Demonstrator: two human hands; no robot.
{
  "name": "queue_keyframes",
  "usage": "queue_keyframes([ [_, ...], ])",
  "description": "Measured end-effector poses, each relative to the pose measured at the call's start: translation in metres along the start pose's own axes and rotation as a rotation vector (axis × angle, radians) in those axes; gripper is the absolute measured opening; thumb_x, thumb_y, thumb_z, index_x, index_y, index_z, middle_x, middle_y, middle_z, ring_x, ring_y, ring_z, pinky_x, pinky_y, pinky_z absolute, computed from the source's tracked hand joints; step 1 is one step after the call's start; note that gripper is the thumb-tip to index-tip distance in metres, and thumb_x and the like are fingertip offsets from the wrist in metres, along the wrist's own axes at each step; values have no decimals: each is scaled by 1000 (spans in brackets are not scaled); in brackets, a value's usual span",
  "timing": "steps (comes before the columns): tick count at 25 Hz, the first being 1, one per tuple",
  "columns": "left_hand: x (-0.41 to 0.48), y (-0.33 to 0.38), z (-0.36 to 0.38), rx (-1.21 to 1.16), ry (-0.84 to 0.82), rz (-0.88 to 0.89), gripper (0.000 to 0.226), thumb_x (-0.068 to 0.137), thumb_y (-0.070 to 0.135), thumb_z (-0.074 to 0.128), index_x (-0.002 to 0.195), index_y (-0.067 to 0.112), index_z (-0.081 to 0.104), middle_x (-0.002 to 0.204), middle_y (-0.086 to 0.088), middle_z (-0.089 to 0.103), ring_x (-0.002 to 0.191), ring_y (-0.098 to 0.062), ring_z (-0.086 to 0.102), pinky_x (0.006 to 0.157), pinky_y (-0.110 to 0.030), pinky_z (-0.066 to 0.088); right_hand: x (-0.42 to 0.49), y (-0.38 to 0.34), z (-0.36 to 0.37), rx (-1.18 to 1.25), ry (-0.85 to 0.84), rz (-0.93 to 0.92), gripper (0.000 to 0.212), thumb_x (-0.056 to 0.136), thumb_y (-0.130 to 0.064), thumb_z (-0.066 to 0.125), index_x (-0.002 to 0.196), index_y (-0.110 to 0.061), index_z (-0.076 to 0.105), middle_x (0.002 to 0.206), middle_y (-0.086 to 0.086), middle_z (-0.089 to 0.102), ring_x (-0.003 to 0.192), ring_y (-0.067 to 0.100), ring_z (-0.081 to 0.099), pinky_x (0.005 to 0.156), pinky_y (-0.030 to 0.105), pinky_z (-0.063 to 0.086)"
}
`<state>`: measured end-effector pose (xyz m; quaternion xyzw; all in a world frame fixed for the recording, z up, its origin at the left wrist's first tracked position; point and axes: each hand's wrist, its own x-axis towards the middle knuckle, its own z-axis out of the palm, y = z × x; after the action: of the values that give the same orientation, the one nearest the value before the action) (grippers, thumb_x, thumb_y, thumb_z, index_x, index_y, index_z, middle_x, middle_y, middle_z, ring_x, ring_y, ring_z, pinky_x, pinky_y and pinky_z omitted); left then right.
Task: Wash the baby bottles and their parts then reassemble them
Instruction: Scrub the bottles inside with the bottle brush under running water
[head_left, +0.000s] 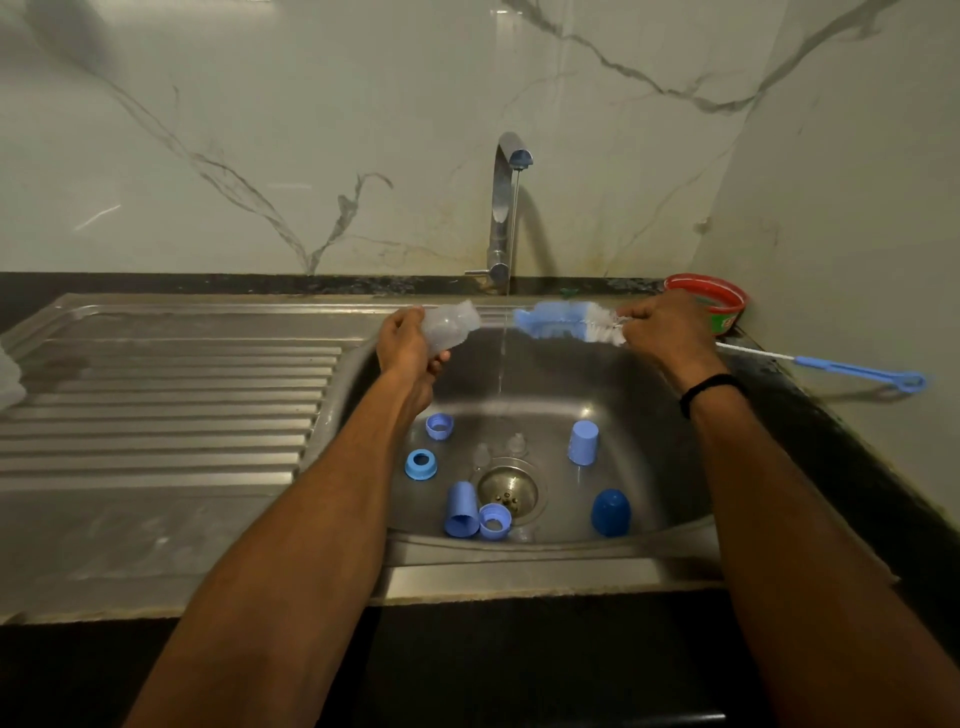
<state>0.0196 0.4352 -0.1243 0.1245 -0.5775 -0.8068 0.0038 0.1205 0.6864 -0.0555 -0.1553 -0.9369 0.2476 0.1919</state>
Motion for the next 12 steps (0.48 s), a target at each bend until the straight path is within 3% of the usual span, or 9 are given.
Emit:
queue_keyframes([
  [2, -1, 3, -2, 4, 3, -35, 33, 101, 44, 54, 121, 18, 59, 105, -18, 68, 58, -15, 58, 46, -23, 46, -2, 4, -4, -2, 31, 27, 33, 92, -9, 57, 122, -16, 69, 120, 9, 70, 104, 31, 63, 93, 41, 52],
  [4, -8, 3, 1, -11, -76, -83, 39, 100, 48, 54, 120, 15, 59, 106, -18, 68, 61, -15, 58, 50, -24, 46, -7, -3, 1, 30, 79, -1, 34, 91, -9, 57, 121, -18, 70, 117, 8, 71, 102, 29, 64, 87, 34, 51],
  [8, -20, -5, 11, 3, -297, -125, 43, 95, 28, 64, 131, 5, 56, 110, -18, 66, 73, -15, 60, 62, -23, 52, -16, -26, 22, 14, 99, -177, 33, 89, -14, 57, 115, -27, 73, 104, 7, 74, 94, 31, 66, 77, 33, 52],
  [12, -23, -9, 18, 106, -300, -17, 43, 94, 42, 68, 127, 18, 54, 107, -15, 67, 72, -15, 64, 70, -28, 59, -25, -39, 50, -63, 51, -299, 35, 93, -16, 55, 125, -24, 67, 114, 8, 72, 102, 30, 65, 85, 32, 50],
])
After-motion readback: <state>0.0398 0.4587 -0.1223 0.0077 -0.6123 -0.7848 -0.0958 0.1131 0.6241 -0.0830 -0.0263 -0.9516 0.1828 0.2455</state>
